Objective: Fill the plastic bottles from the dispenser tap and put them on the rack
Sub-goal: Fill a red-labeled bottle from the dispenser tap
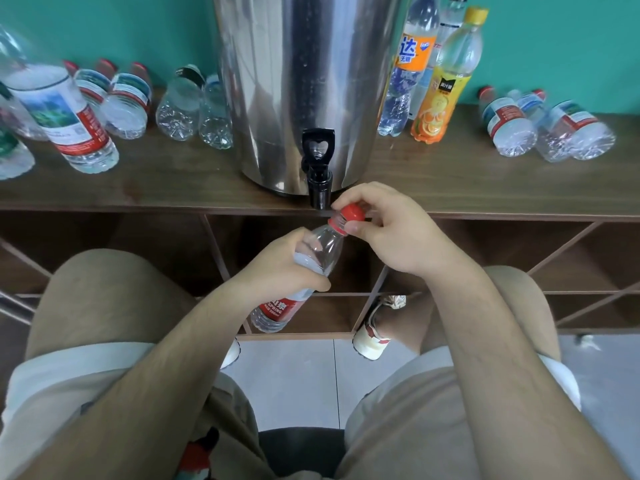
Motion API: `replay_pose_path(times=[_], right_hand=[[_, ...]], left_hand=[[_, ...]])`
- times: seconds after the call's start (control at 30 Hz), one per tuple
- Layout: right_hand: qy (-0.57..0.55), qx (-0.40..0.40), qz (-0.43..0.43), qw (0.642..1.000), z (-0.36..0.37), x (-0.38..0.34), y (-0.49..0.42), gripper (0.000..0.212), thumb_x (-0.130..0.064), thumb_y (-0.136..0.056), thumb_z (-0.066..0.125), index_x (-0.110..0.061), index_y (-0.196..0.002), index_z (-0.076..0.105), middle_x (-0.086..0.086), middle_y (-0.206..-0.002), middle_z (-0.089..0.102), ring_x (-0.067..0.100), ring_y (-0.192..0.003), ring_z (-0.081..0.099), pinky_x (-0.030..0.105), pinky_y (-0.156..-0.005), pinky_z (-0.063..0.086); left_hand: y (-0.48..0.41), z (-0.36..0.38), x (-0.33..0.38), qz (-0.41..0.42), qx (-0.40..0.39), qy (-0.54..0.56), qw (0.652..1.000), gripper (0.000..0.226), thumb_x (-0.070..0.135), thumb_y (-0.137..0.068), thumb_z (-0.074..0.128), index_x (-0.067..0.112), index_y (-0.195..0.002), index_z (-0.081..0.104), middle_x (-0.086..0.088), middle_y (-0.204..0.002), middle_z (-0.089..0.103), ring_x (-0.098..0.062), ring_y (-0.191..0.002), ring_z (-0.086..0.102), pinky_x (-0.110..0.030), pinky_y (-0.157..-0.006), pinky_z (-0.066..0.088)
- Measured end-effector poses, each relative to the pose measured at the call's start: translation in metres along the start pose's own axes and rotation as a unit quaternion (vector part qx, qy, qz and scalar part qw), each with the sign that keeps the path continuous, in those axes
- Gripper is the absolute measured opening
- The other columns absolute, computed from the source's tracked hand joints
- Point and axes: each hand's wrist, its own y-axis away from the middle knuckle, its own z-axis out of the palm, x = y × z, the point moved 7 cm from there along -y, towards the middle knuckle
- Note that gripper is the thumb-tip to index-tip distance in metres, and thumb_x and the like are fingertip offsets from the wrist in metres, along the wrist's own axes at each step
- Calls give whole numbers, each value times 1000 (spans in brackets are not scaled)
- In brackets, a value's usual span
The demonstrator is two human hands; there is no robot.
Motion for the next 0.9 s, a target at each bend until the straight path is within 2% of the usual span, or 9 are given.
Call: replay_pose_path(times=[0.07,0.27,0.4,0.47,0.57,0.63,0.73,0.83,0.9], right_hand=[[-29,56,-3,998,-12,6,-2,32,-3,-93,73,-28,-111,69,-11,-110,62,-7,-96,58,8,-87,41],[-53,214,98,970,-39,49,-16,23,-20,-90,81,-26,-102,62,0,-109,68,15,-99,66,29,-93,55],[56,228,121,965,-39,61,-25,23,-33,-90,80,-22,-99,61,-16,-91,59,22,-105,58,41,-94,49],[73,218,134,964,-37,65,-27,25,-34,-91,79,-19,-101,63,-13,-90,57,25,-109,57,46,-98,47],[105,234,113,960,-38,52,-22,32,-33,-94,76,-14,-116,64,0,-115,64,26,-122,53,39,-107,42],[61,282,-8,958,-45,17,-12,27,-24,-99,70,-10,-120,64,4,-124,65,26,-122,57,26,-105,42],[-84,212,-200,953,-43,-50,-1,32,-20,-100,69,-16,-130,57,3,-125,67,18,-117,64,30,-95,53],[-48,79,-189,978,-30,-84,-16,59,-32,-97,73,-20,-148,46,-4,-136,63,12,-126,61,32,-99,52],[9,16,-140,990,-23,-86,-29,52,-28,-98,73,-20,-145,53,-4,-129,67,11,-117,65,36,-99,53]], left_hand=[[1,0,-2,-15,6,30,999,55,42,-59,91,47,-101,57,18,-101,71,-11,-87,73,-27,-72,53],[2,6,-5,-22,49,89,995,58,30,-70,93,38,-114,56,12,-110,69,-18,-103,68,-32,-85,56],[0,10,-4,-15,66,106,992,61,28,-74,92,36,-121,55,8,-114,66,-20,-107,67,-41,-95,59],[-2,10,-3,-14,74,109,991,63,28,-75,91,36,-125,53,9,-115,65,-18,-108,65,-39,-95,59],[-2,8,1,-1,82,107,991,65,30,-76,91,36,-127,52,12,-114,64,-17,-107,65,-30,-88,58],[-2,8,3,10,81,117,990,64,29,-75,92,35,-126,54,11,-113,65,-17,-107,66,-29,-87,58],[-1,7,6,13,80,144,986,64,26,-74,92,32,-126,55,6,-113,67,-19,-107,68,-41,-95,60],[-1,8,10,8,72,163,984,66,22,-75,92,29,-129,54,2,-118,67,-21,-112,67,-49,-100,57],[-1,8,11,6,68,172,983,66,18,-75,92,25,-130,55,-3,-119,66,-25,-114,66,-52,-102,56]])
